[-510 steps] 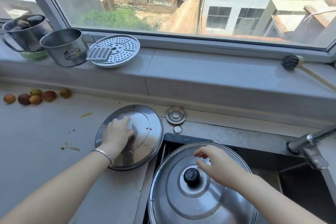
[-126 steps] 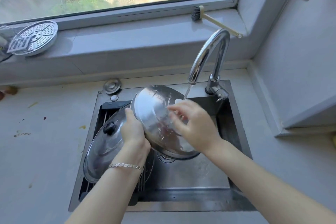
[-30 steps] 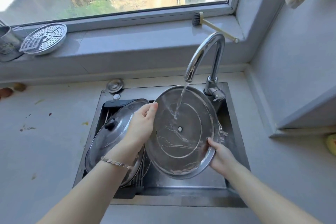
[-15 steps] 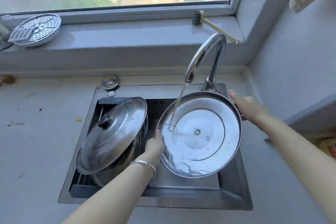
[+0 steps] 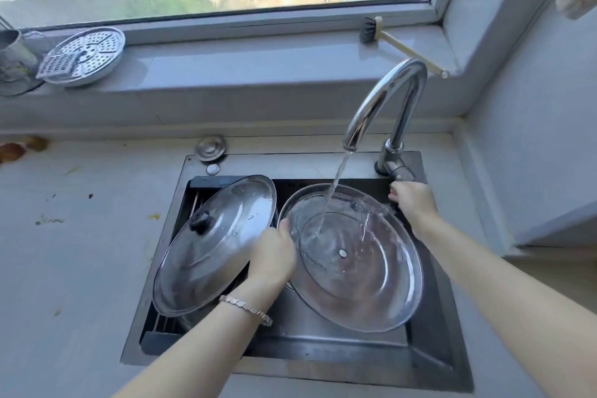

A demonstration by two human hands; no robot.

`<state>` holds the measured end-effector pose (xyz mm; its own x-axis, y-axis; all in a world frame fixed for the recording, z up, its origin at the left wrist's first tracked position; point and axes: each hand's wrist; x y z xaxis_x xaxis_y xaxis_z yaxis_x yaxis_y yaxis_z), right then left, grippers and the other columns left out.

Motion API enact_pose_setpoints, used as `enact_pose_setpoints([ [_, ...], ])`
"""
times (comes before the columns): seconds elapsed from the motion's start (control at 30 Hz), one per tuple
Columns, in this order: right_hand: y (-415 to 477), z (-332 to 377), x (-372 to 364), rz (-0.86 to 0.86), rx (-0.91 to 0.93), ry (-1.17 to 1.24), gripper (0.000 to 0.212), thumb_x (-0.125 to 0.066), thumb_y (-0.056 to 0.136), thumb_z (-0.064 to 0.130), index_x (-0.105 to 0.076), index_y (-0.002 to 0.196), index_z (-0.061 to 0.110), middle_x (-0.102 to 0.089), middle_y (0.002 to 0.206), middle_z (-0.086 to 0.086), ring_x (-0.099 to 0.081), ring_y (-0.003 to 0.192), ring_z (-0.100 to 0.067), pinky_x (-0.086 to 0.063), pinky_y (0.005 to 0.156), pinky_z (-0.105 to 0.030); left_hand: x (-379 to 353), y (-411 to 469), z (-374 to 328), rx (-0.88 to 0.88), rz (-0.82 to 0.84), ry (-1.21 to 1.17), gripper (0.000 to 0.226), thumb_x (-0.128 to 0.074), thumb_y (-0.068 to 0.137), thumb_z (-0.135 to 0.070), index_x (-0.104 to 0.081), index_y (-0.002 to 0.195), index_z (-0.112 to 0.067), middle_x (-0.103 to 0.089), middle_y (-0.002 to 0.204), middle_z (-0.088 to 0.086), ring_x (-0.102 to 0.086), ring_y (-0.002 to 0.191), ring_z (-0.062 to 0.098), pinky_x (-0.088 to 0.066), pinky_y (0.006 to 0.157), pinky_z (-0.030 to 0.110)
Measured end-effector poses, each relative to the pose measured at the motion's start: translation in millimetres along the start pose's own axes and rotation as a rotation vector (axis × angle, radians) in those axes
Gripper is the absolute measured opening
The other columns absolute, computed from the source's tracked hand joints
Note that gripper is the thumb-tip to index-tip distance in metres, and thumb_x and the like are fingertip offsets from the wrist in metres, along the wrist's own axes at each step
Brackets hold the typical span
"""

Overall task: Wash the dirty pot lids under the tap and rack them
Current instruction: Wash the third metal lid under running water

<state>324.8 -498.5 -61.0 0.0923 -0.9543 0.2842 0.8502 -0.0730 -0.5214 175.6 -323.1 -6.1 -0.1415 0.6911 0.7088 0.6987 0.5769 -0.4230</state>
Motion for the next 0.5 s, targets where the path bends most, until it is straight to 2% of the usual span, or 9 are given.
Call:
enact_pose_setpoints([
  [0.07, 4, 5, -4, 0.018, 0.016, 0.001, 0.019, -0.051, 0.084, 0.012, -0.056, 0.065, 0.013, -0.054, 0.070, -0.006, -0.053, 0.079, -0.024, -0.035, 0.070, -0.033, -4, 0, -1, -0.032, 0.006, 0.023, 0.050, -0.025, 0.102, -0.032, -0.057, 0.101, 0.007, -0.060, 0.111, 0.025, -0.054, 0.104, 0.035, -0.034, 0.076, 0.030],
  [0.13, 5, 9, -4, 0.096, 0.030, -0.020, 0.019, -0.052, 0.086, 0.011, -0.058, 0.068, 0.012, -0.055, 0.079, -0.015, -0.058, 0.087, -0.035, -0.037, 0.075, -0.033, -5, -1, -3, -0.034, 0.010, 0.029, 0.049, -0.026, 0.101, -0.033, -0.056, 0.100, 0.006, -0.060, 0.112, 0.023, -0.053, 0.105, 0.035, -0.032, 0.076, 0.030],
  [0.17, 2, 9, -2, 0.165, 0.035, -0.072, 0.012, -0.052, 0.088, 0.010, -0.063, 0.083, 0.007, -0.059, 0.093, -0.021, -0.057, 0.102, -0.041, -0.041, 0.084, -0.034, -4, -2, -4, -0.037, 0.012, 0.029, 0.049, -0.026, 0.101, -0.033, -0.055, 0.100, 0.005, -0.059, 0.111, 0.023, -0.053, 0.105, 0.034, -0.032, 0.076, 0.030],
  [0.2, -3, 9, 4, 0.232, 0.033, -0.178, 0.023, -0.052, 0.090, 0.012, -0.061, 0.108, 0.003, -0.057, 0.117, -0.024, -0.050, 0.120, -0.039, -0.040, 0.097, -0.038, -4, -2, -4, -0.040, 0.010, 0.031, 0.049, -0.026, 0.101, -0.034, -0.055, 0.101, 0.006, -0.059, 0.111, 0.023, -0.053, 0.105, 0.034, -0.033, 0.078, 0.031],
  [0.23, -12, 9, 11, 0.293, 0.056, -0.346, 0.041, -0.052, 0.091, 0.018, -0.049, 0.131, 0.004, -0.046, 0.139, -0.017, -0.040, 0.131, -0.032, -0.033, 0.107, -0.039, -3, -3, -6, -0.038, 0.010, 0.033, 0.050, -0.025, 0.101, -0.034, -0.055, 0.102, 0.006, -0.059, 0.112, 0.023, -0.053, 0.106, 0.035, -0.035, 0.080, 0.032],
  [0.27, -24, 10, 17, 0.344, 0.109, -0.531, 0.054, -0.051, 0.093, 0.026, -0.036, 0.142, 0.008, -0.035, 0.149, -0.009, -0.032, 0.137, -0.025, -0.026, 0.111, -0.035, -2, -4, -7, -0.031, 0.014, 0.038, 0.050, -0.025, 0.101, -0.035, -0.055, 0.103, 0.005, -0.059, 0.112, 0.023, -0.053, 0.107, 0.035, -0.036, 0.082, 0.033],
  [0.33, -57, 11, 23, 0.449, 0.237, -0.747, 0.065, -0.049, 0.091, 0.045, -0.030, 0.145, 0.014, -0.031, 0.151, 0.000, -0.031, 0.138, -0.016, -0.025, 0.110, -0.030, 0, -4, -7, -0.016, 0.031, 0.043, 0.049, -0.026, 0.100, -0.036, -0.054, 0.104, 0.004, -0.059, 0.111, 0.021, -0.053, 0.106, 0.035, -0.037, 0.083, 0.033],
  [0.43, -109, 10, 22, 0.725, 0.332, -0.795, 0.070, -0.053, 0.081, 0.060, -0.036, 0.141, 0.027, -0.044, 0.142, 0.009, -0.044, 0.128, -0.006, -0.034, 0.108, -0.027, 1, -7, -14, 0.055, 0.126, -0.082, 0.051, -0.033, 0.093, -0.044, -0.051, 0.105, 0.002, -0.061, 0.103, 0.020, -0.061, 0.097, 0.036, -0.049, 0.087, 0.039],
  [0.5, -140, 7, 17, 0.829, 0.415, -0.783, 0.065, -0.062, 0.078, 0.055, -0.042, 0.136, 0.031, -0.054, 0.131, 0.010, -0.052, 0.118, -0.004, -0.040, 0.102, -0.025, 1, -12, -21, 0.116, 0.209, -0.246, 0.046, -0.039, 0.090, -0.043, -0.050, 0.097, 0.002, -0.066, 0.085, 0.024, -0.068, 0.077, 0.040, -0.058, 0.070, 0.050],
])
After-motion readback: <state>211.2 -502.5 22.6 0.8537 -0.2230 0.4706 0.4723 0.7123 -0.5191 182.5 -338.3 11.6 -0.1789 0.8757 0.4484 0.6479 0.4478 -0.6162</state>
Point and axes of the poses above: each hand's wrist, its own y-axis towards the middle knuckle, its own x-axis out of the back of the hand, z = x × y
